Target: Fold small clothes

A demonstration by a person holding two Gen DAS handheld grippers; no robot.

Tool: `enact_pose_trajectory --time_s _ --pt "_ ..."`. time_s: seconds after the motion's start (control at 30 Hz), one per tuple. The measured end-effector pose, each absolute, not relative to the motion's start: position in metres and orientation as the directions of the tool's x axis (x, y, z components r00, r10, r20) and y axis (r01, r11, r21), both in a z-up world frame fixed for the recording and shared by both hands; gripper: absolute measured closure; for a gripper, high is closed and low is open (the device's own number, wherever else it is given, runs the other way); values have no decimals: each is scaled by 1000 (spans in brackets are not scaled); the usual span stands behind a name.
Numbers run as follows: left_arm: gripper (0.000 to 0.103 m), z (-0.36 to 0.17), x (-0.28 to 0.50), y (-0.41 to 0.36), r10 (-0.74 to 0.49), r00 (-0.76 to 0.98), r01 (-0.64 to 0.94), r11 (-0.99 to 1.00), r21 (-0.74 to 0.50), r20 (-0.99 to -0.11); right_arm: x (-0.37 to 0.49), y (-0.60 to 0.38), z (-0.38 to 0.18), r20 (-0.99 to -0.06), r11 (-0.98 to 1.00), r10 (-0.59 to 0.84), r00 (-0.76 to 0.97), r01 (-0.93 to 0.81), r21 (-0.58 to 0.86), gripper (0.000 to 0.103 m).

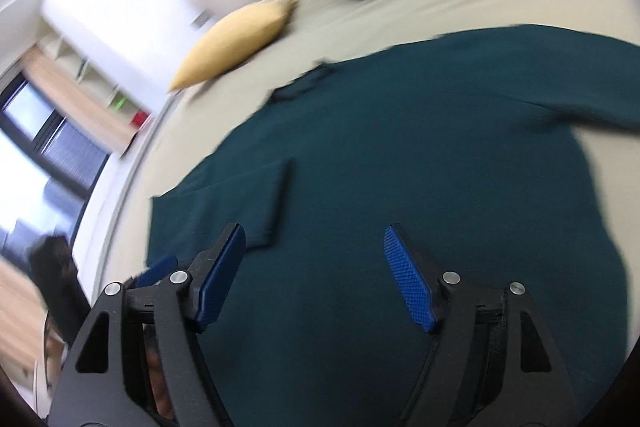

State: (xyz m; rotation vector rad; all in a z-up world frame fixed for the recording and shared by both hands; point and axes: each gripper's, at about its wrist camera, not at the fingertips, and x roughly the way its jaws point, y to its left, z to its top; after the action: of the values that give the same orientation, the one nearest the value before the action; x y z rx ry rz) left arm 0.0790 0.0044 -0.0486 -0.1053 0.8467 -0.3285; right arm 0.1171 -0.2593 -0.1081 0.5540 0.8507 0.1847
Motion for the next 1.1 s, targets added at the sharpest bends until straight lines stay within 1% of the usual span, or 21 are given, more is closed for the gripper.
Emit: enact_pose_trajectory --time_s 0.03,0.1,0.13,0.17,0.2,0.23,0.27,0.3,0.37,0.4,0.5,0.67,0.77,0.83,0.93,1.0,1.03,1.1 --pt "13 -47 77 18 -332 622 216 943 -251 -710 134 -245 -108 -666 843 403 628 29 538 32" --pt "14 -46 77 55 -337 636 134 934 -331 -694 157 -224 -109 -681 847 424 597 4 532 43" --pt "15 -47 79 70 -333 642 95 929 -358 -691 176 -212 -112 -697 852 433 572 -5 524 44" --pt "17 -48 82 82 -326 645 62 924 -378 -691 188 -203 -116 -712 854 440 547 -11 520 48" --pt "21 -49 80 97 -321 647 30 917 -397 -691 201 -196 -121 -732 860 441 519 -9 511 56" --pt "21 -50 81 114 -319 650 -3 906 -423 -689 211 -187 -128 -766 874 422 485 7 486 59" --pt "23 -50 84 123 -315 654 -20 902 -432 -688 223 -180 -137 -800 892 393 454 25 452 65" --pt "25 -50 83 132 -305 659 -35 900 -434 -687 231 -173 -146 -824 909 362 436 31 415 76" --pt "26 -49 85 147 -286 669 -60 899 -433 -686 237 -163 -147 -839 937 302 452 23 349 85" --pt "27 -51 86 152 -283 672 -69 896 -439 -684 239 -160 -144 -840 942 292 458 17 336 95" --pt "31 -51 94 164 -281 676 -91 885 -456 -681 239 -157 -127 -823 950 280 495 -16 313 97" --pt "31 -46 115 164 -271 683 -82 894 -440 -678 231 -194 -83 -777 957 244 581 -13 291 97" --pt "31 -44 135 152 -274 671 -58 907 -417 -689 226 -231 -78 -777 965 185 602 37 259 97" --pt "31 -44 150 142 -270 656 -40 920 -390 -705 226 -254 -81 -780 960 167 603 81 268 97" --pt "31 -54 180 125 -243 614 -34 943 -332 -751 220 -276 -93 -782 947 196 591 92 307 97" --pt "38 -61 197 118 -224 587 -40 952 -304 -778 225 -274 -98 -791 958 184 584 74 277 97" --pt "39 -67 205 116 -208 569 -45 958 -283 -795 224 -272 -99 -791 962 178 585 64 265 97" --pt "52 -76 218 113 -196 545 -56 962 -268 -815 223 -272 -103 -788 961 182 588 61 268 97"
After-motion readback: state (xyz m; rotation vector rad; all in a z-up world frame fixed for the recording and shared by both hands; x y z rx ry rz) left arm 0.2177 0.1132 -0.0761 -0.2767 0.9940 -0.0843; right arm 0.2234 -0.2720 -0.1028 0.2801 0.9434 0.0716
